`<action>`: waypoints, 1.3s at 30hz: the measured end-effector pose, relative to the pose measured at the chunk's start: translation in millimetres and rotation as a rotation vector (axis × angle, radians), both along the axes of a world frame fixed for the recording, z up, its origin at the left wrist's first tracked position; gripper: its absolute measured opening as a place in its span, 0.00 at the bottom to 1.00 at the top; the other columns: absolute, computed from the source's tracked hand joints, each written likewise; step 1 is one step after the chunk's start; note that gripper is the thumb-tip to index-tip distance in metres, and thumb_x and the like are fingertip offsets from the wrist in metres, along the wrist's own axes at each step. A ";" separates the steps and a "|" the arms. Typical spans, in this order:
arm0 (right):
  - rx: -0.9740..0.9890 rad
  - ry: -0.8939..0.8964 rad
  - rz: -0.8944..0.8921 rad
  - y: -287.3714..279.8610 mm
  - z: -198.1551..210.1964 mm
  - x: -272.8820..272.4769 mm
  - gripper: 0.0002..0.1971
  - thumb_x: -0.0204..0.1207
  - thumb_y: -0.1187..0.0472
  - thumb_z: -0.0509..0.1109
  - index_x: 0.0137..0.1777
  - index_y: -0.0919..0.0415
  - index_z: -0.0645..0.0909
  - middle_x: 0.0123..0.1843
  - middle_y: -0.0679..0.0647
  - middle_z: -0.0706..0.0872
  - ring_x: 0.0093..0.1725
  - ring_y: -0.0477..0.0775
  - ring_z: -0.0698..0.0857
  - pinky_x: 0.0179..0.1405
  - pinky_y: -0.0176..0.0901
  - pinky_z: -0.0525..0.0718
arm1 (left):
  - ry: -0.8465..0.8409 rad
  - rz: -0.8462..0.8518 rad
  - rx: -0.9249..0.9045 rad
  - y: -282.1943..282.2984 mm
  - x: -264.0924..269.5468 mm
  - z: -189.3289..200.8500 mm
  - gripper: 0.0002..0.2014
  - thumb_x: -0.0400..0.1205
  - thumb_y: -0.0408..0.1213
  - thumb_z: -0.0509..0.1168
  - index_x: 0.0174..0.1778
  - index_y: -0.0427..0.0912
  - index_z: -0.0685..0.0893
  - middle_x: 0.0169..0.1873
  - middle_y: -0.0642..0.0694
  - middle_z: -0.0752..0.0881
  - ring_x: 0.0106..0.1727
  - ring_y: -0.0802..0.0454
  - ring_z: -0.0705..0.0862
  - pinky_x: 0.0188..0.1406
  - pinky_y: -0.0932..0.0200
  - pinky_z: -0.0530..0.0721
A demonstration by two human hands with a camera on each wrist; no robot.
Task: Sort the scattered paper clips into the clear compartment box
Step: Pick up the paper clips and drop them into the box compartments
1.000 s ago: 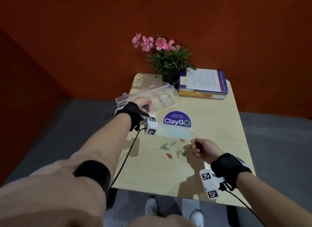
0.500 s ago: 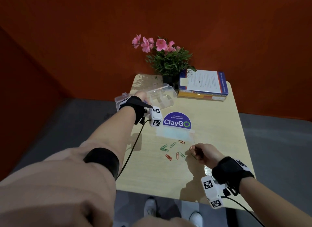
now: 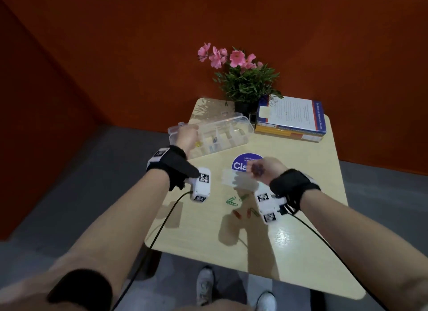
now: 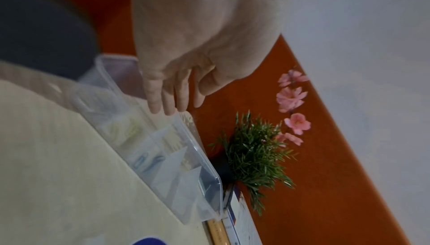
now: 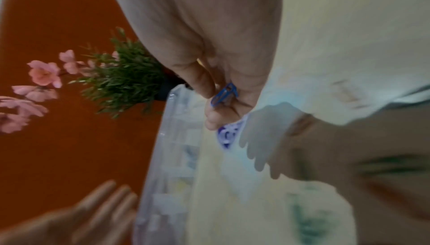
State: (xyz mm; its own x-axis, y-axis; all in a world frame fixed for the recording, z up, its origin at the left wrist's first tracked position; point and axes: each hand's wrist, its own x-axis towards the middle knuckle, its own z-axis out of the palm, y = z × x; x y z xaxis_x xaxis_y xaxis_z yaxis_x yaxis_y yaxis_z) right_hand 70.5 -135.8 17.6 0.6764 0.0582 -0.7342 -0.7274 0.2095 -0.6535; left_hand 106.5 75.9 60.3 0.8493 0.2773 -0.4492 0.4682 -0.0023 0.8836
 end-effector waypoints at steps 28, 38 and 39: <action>-0.884 -0.297 0.711 -25.2 -24.5 -35.0 0.12 0.76 0.68 0.61 0.50 0.59 0.86 0.52 0.60 0.86 0.52 0.61 0.85 0.48 0.44 0.80 | -0.062 -0.758 0.737 -35.4 -104.1 -87.2 0.15 0.74 0.24 0.60 0.49 0.44 0.86 0.48 0.46 0.83 0.54 0.48 0.86 0.51 0.62 0.79; -1.152 -0.599 0.857 -10.7 -52.3 -71.9 0.14 0.78 0.53 0.63 0.61 0.44 0.85 0.57 0.57 0.78 0.60 0.58 0.73 0.63 0.51 0.77 | -0.139 -0.983 0.951 -59.5 -101.5 -103.6 0.12 0.75 0.36 0.70 0.53 0.43 0.81 0.55 0.44 0.80 0.60 0.44 0.79 0.57 0.54 0.77; -1.184 -0.620 0.929 -7.5 -51.2 -70.1 0.16 0.79 0.57 0.61 0.60 0.43 0.85 0.58 0.57 0.78 0.61 0.60 0.73 0.62 0.53 0.77 | -0.145 -0.973 0.954 -59.9 -100.9 -103.6 0.11 0.75 0.36 0.71 0.52 0.43 0.81 0.54 0.44 0.81 0.59 0.44 0.79 0.57 0.55 0.76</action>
State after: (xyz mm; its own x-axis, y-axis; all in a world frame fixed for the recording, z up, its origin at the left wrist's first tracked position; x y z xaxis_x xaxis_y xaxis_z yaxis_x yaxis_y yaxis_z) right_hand 0.5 -143.2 -33.6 0.9251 0.2244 -0.3063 0.1118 -0.9319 -0.3452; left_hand 5.6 16.0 -43.3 0.8996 -0.3041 -0.3133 -0.1683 -0.9036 0.3939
